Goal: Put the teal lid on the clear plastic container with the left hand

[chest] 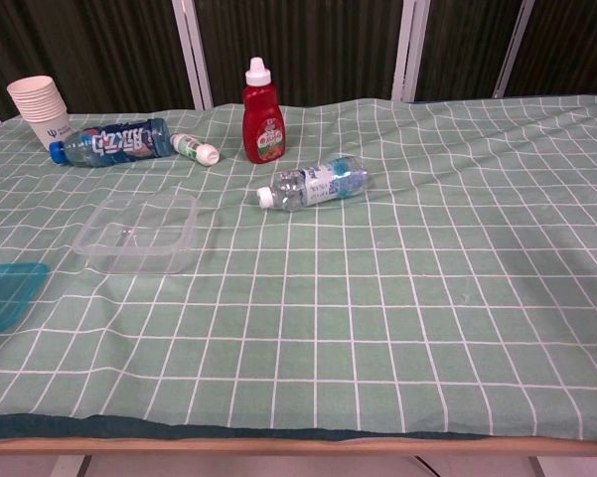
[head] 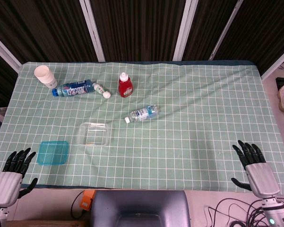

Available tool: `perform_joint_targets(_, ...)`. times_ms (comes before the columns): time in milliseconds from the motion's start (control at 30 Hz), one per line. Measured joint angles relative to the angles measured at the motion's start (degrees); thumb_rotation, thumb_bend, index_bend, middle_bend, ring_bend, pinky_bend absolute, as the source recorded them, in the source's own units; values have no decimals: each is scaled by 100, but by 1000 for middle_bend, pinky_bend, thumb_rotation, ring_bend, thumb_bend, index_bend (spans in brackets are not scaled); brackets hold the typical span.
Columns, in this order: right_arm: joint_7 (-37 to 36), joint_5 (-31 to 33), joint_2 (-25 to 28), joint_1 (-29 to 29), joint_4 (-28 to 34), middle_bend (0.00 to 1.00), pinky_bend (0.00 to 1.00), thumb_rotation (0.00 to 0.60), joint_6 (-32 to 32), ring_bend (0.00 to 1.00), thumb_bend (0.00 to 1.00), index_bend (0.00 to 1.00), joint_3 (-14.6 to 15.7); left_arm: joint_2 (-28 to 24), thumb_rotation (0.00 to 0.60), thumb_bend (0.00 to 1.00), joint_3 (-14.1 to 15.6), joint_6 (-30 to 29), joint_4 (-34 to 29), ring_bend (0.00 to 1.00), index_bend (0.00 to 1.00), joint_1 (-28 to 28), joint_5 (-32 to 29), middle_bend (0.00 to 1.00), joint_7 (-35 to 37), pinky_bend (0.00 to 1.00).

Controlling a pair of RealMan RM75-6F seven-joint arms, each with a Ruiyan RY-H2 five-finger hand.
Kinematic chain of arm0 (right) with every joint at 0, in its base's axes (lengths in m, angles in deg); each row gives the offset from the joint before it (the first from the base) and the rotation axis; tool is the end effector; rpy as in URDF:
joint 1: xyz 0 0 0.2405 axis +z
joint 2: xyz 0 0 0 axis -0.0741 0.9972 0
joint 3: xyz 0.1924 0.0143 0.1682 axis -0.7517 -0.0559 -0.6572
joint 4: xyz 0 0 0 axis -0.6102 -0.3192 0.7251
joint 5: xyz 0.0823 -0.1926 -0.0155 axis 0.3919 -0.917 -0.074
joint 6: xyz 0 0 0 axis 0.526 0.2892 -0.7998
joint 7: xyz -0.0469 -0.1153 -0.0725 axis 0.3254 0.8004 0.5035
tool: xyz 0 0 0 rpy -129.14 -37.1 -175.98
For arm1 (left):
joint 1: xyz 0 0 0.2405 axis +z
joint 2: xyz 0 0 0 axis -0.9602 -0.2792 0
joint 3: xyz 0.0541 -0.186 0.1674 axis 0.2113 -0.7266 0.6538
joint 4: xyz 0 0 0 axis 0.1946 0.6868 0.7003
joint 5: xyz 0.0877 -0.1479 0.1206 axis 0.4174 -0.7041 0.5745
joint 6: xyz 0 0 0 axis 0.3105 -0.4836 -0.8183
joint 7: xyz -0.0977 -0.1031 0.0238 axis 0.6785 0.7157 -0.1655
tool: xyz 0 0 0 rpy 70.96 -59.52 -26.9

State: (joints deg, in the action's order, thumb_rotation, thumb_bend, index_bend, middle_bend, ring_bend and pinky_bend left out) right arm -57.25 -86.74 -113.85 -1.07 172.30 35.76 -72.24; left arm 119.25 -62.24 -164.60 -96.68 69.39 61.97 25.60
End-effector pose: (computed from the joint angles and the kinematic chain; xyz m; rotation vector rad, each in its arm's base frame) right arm -0.2989 -0.1528 0.1361 1.5612 -0.8166 0.8164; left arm -0.3137 0.1478 0.1290 -1.5347 -0.8051 -0.9306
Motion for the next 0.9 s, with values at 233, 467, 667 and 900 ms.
perform_joint_targets(233, 3, 102, 3, 53, 8, 0, 0, 600, -153, 0, 186, 0, -38, -80, 600, 275, -46, 531, 275, 0, 0, -428, 148, 0, 1040, 0)
perform_joint_targets(467, 36, 180, -31, 68, 13, 0, 0, 600, -178, 0, 185, 0, -93, -110, 600, 233, -87, 1937, 1079, 0, 0, -1429, 252, 0, 3055, 0)
perform_joint_targets(667, 75, 200, -101, 134, -43, 0, 0, 600, -305, 0, 185, 0, -111, 132, 600, 224, 31, 2834, 2257, 0, 0, -2196, 472, 0, 4058, 0)
perform_joint_targets(900, 129, 229, -108, 196, -37, 0, 0, 600, -450, 0, 185, 0, -88, 454, 600, 222, 336, 3092, 2872, 0, 0, -2501, 723, 0, 4688, 0)
